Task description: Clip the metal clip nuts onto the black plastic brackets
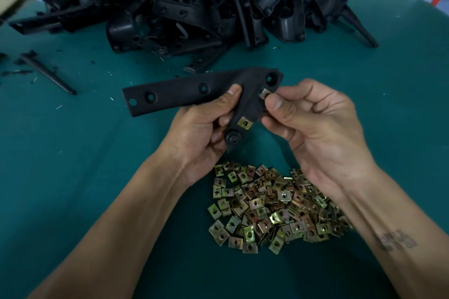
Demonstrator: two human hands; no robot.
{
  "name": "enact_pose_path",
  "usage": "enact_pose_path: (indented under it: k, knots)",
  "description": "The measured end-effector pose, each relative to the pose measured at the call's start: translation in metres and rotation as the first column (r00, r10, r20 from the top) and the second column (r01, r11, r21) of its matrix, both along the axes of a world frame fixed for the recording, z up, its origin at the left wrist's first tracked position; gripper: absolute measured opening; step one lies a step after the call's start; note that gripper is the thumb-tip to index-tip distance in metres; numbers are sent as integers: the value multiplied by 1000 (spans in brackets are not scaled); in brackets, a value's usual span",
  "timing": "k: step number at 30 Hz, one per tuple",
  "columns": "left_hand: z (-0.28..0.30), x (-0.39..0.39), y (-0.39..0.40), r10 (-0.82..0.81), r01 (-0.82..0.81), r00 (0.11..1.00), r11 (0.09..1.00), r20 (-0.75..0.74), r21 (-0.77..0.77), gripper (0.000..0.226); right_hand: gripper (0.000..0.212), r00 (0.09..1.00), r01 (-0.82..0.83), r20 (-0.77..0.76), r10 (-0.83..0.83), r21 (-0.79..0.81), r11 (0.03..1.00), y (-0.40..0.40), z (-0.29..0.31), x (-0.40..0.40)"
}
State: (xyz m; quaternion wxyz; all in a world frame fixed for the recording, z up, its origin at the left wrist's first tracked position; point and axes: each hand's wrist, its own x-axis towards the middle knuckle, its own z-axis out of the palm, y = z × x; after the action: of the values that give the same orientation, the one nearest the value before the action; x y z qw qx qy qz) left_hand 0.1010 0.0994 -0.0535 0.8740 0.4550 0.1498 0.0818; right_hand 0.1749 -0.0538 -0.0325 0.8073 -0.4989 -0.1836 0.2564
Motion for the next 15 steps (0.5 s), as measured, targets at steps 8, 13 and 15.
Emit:
enact_pose_path:
  k: [8, 13, 15]
  knots:
    - [3, -4, 8, -277, 281, 960, 937, 48, -208, 7, 42, 871, 15, 486, 77, -183, 983, -18, 7, 20]
    - [3, -4, 11, -311, 301, 950, 907, 14, -293, 3, 40, 452, 180, 871, 194, -301, 936, -20, 5, 16]
    - [1, -6, 16, -372, 353, 928, 870, 10, -346, 8, 30, 339, 231, 924, 178, -265, 936, -15, 1, 11]
